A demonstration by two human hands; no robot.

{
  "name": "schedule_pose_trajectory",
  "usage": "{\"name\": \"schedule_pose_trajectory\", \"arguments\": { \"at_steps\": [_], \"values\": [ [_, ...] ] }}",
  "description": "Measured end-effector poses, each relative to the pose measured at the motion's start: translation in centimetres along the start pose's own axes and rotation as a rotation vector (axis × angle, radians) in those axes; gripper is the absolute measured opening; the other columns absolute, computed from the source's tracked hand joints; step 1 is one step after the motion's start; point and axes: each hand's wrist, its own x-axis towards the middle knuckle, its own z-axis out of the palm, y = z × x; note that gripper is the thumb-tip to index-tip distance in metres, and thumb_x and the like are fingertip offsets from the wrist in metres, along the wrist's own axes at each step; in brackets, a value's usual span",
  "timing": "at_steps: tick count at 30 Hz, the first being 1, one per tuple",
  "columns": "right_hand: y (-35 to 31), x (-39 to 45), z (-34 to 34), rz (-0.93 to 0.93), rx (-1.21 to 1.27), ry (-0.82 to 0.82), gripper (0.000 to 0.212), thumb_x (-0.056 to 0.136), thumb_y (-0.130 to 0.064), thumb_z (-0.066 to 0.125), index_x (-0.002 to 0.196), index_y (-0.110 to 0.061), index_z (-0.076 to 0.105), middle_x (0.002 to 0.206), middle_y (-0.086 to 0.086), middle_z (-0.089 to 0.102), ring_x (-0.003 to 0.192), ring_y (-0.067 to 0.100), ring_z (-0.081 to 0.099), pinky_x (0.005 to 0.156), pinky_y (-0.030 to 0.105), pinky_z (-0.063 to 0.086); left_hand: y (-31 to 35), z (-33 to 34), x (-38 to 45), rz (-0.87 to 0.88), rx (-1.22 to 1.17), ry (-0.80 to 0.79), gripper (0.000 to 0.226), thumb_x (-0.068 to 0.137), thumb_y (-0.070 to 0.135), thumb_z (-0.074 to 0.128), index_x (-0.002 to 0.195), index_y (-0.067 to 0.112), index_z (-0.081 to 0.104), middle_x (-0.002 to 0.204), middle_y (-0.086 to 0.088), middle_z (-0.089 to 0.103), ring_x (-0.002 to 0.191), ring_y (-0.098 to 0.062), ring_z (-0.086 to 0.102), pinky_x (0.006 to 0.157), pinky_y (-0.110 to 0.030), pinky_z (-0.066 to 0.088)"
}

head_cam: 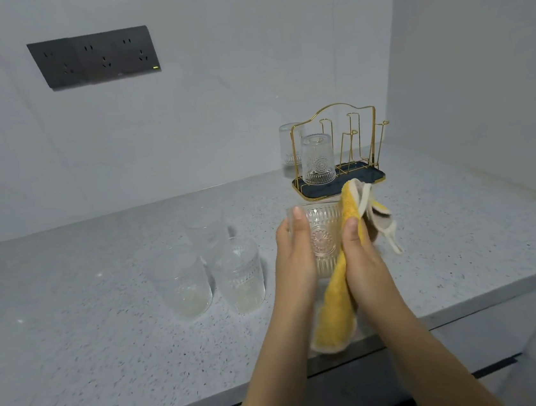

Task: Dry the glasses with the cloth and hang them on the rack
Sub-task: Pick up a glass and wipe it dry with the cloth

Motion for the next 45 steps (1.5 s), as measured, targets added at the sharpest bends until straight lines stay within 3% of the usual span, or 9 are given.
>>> {"name": "schedule_pose_trajectory", "arguments": {
  "at_steps": [5,10,17,24,28,33,37,42,45],
  "values": [
    [0.4,-1.3,1.2,-0.220,-0.040,-0.031,0.055,0.086,-0.060,0.021,0.138,-0.049,0.010,0.148,-0.029,0.016,0.136,-0.010,0.013,0.108,0.012,0.014,0.7,-0.2,-0.2,-0.087,-0.154,0.068,0.084,0.055,0.070,0.067,0.121,0.018,0.052,0.112,0.002,0.064,0.100,-0.010,0.065,0.085,-0.029,0.054],
    [-0.2,2.1,-0.8,0.203,0.055,0.000,0.072,0.085,-0.068,0.018,0.138,-0.025,0.039,0.135,0.004,0.050,0.121,0.022,0.048,0.105,0.040,0.035,-0.3,0.2,-0.1,-0.184,-0.263,0.051,0.070,0.064,0.070,0.070,0.106,0.015,0.063,0.105,-0.008,0.074,0.096,-0.021,0.072,0.081,-0.037,0.058],
    [1.2,-1.1,0.8,-0.025,-0.066,-0.115,0.068,0.078,-0.069,0.019,0.141,-0.044,0.023,0.142,-0.019,0.036,0.124,-0.004,0.033,0.085,0.002,0.022,-1.0,-0.6,1.3,-0.197,-0.416,0.055,0.059,0.081,0.061,0.058,0.107,0.011,0.072,0.106,-0.013,0.075,0.101,-0.028,0.071,0.096,-0.042,0.053],
    [0.5,2.2,-0.7,0.245,0.093,-0.020,0.071,0.085,-0.068,0.025,0.138,-0.023,0.043,0.137,0.007,0.050,0.123,0.023,0.048,0.107,0.043,0.035,-0.9,0.0,1.0,-0.234,-0.298,-0.039,0.065,0.085,0.067,0.045,0.120,0.015,0.065,0.108,-0.006,0.075,0.099,-0.020,0.072,0.083,-0.033,0.057],
    [0.6,1.8,-0.3,0.136,0.008,0.029,0.065,0.087,-0.065,0.019,0.144,-0.033,0.027,0.147,-0.001,0.037,0.134,0.019,0.035,0.107,0.035,0.026,-0.6,-0.3,1.3,-0.038,-0.009,0.131,0.038,0.098,0.057,0.033,0.119,0.030,0.051,0.109,0.016,0.059,0.096,0.006,0.056,0.069,-0.009,0.039],
    [0.4,0.7,0.8,-0.151,-0.049,-0.020,0.068,0.082,-0.061,0.019,0.145,-0.037,0.016,0.152,-0.013,0.023,0.138,0.004,0.021,0.103,0.015,0.017,-0.2,0.5,0.2,-0.020,-0.018,0.045,0.084,0.068,0.077,0.049,0.132,0.023,0.045,0.120,0.017,0.055,0.105,0.002,0.056,0.079,-0.014,0.042],
    [0.8,-0.3,0.9,-0.189,-0.062,-0.085,0.041,0.084,-0.058,0.022,0.125,-0.059,0.019,0.135,-0.036,0.024,0.125,-0.013,0.022,0.086,-0.011,0.016,-0.4,-0.2,0.9,-0.060,-0.163,0.060,0.040,0.079,0.051,0.070,0.106,0.028,0.050,0.098,0.009,0.063,0.069,0.014,0.066,0.054,-0.007,0.049],
    [0.3,2.7,-1.0,0.150,0.027,-0.061,0.068,0.084,-0.068,0.021,0.127,-0.025,0.051,0.120,-0.002,0.060,0.110,0.013,0.056,0.095,0.032,0.044,-0.4,0.2,0.5,-0.117,-0.262,0.002,0.071,0.071,0.063,0.068,0.121,0.013,0.061,0.110,-0.008,0.073,0.097,-0.019,0.072,0.075,-0.032,0.059],
    [0.0,1.8,-0.9,0.146,0.028,-0.072,0.056,0.088,-0.063,0.020,0.117,-0.029,0.054,0.096,-0.013,0.062,0.092,0.003,0.058,0.083,0.023,0.043,-0.3,0.0,0.8,-0.113,-0.299,0.044,0.071,0.068,0.068,0.069,0.116,0.015,0.065,0.106,-0.008,0.075,0.095,-0.022,0.073,0.076,-0.037,0.060]
  ]
}}
